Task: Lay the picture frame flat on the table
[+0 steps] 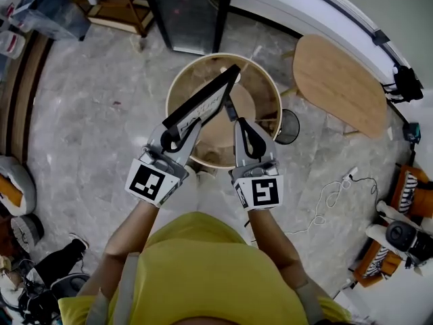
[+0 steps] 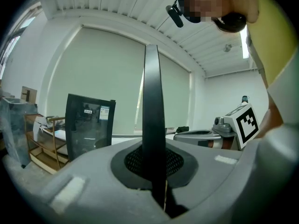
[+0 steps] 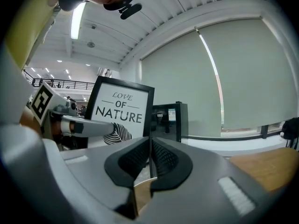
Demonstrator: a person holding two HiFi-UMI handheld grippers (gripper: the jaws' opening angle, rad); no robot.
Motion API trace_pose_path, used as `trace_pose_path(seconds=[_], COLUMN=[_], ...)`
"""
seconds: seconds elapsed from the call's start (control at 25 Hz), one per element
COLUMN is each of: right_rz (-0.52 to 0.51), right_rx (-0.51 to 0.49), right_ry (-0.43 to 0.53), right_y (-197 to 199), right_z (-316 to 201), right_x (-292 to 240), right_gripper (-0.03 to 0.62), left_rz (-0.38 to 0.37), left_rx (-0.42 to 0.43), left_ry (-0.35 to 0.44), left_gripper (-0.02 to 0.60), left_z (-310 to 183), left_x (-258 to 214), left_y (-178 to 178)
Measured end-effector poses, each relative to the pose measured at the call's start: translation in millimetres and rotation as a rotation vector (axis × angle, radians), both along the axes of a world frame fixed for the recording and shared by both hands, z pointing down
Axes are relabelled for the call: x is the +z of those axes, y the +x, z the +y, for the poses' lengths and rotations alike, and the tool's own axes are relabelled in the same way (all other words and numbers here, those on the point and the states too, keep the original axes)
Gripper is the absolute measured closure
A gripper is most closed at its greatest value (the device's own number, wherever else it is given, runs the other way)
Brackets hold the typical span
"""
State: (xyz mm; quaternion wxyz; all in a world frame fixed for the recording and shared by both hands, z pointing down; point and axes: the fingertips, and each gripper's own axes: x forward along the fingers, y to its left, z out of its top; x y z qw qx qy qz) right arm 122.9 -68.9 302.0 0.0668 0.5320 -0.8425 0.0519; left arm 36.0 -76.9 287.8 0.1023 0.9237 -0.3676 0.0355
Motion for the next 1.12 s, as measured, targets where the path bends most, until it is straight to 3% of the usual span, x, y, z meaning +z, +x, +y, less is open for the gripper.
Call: trace_pose_path(seconds=[0.4, 0.76, 1.12], right_rz=[0.01, 0.013, -0.031], right_rx=[-0.038, -0.043, -0.098], right_ry=[-0.112, -0.287, -0.392], right_y=[-11, -18, -18], right_z=[-24, -10, -7], right_x=[63, 151, 212], right_gripper=[0.501, 0.466, 0.436], left_rz=[0.008, 0.017, 0.081], left_rx=[0.143, 0.169, 0.337], left_ry=[-0.048, -0.16, -0.248], left_gripper=[0.574, 0.574, 0.574], left_z=[-7, -8, -1], left_x=[54, 123, 184], left_y=[3, -4, 4])
